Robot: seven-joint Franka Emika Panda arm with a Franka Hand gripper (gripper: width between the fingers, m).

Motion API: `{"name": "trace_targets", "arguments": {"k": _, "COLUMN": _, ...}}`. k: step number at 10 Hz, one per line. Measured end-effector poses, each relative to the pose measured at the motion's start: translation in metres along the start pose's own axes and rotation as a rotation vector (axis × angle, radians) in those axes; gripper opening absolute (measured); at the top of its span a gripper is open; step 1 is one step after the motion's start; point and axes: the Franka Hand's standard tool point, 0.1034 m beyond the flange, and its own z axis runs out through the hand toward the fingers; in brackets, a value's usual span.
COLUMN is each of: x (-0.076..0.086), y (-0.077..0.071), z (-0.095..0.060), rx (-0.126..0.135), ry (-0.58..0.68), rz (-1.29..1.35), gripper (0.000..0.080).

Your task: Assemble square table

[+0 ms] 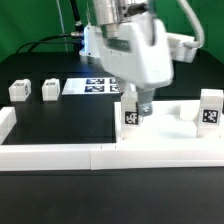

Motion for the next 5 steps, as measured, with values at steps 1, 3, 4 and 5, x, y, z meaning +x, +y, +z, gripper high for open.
{"name": "trace_targets", "arguments": {"k": 1, "x": 0.0017, "y": 0.0013, "z": 0.001, "rx": -0.002, "ry": 0.001, "rz": -0.082, "gripper": 0.0643}}
{"name": "trace_targets", "arguments": {"k": 3, "x": 0.0024, "y": 0.0018, "z": 0.0013, "rx": -0.004, "ry": 0.002, "rz": -0.202, "gripper": 0.0648}}
{"name": "trace_targets", "arguments": {"k": 4, "x": 0.0027, "y": 0.002, "z": 0.0014, "rx": -0.006, "ry": 0.003, "rz": -0.297, "gripper": 0.0649}}
{"name": "trace_targets", "arguments": {"k": 5, "x": 0.0027, "y": 0.0019, "z": 0.0013, "rx": -0.025, "ry": 0.016, "rz": -0.522, "gripper": 0.0649}}
